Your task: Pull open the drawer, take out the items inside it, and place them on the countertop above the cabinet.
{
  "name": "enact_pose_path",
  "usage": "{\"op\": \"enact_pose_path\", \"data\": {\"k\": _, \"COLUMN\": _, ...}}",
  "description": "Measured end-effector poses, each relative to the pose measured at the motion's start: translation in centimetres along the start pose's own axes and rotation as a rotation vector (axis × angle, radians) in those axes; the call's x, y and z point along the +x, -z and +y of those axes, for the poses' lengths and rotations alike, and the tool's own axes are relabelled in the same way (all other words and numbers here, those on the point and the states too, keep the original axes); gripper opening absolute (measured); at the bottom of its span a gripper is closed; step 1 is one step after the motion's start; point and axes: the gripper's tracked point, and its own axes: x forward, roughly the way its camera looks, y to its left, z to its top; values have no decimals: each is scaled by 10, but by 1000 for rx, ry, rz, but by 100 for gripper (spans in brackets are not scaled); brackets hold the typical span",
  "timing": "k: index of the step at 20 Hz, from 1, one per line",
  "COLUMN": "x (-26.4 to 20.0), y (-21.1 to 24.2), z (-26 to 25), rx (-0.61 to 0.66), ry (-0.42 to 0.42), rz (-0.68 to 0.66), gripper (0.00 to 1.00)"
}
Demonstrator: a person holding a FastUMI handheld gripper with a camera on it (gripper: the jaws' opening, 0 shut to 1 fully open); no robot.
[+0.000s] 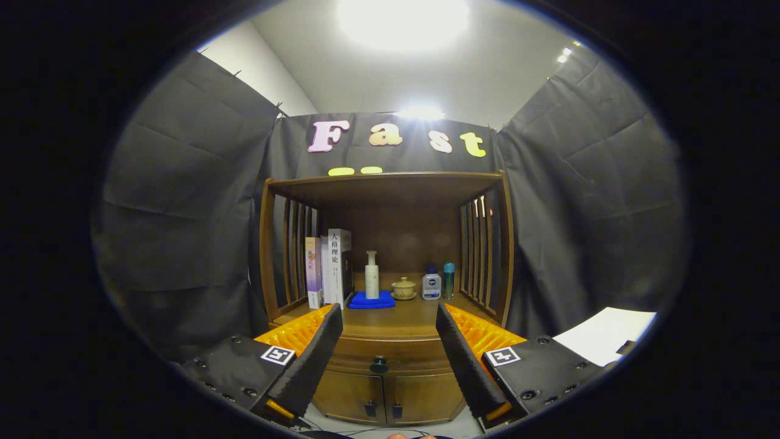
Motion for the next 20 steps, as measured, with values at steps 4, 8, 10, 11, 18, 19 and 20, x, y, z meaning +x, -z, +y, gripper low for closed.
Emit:
{"op": "enact_pose_path", "data": {"k": 4, "x": 2, "y": -1, "z": 1, "rx": 17, "ry": -16, "rz": -5, "gripper": 98}}
{"op": "enact_pose_path", "data": {"k": 8, "x": -2, "y": -7, "z": 0, "rx": 27, "ry": -14, "rz": -12, "gripper": 97}}
{"op": "enact_pose_path", "data": {"k": 10, "x": -1, "y": -6, "z": 1, "rx": 32, "ry": -15, "rz": -10, "gripper": 97}}
{"op": "enact_pose_path", "data": {"k": 11, "x": 0, "y": -5, "z": 1, "rx": 31, "ry": -17, "rz": -7, "gripper": 97}}
{"op": "enact_pose_path", "data": {"k": 18, "x": 38, "y": 18, "z": 8, "rx": 59, "ry": -43, "rz": 53, "gripper": 96}}
{"op": "enact_pose_path", "data": {"k": 19, "x": 44, "y": 20, "z": 11, "rx": 64, "ry": -50, "rz": 60, "gripper": 96}}
{"op": "enact_pose_path", "data": {"k": 20, "x": 51, "y": 25, "z": 12, "rx": 67, "ry": -57, "rz": 64, "gripper": 96}}
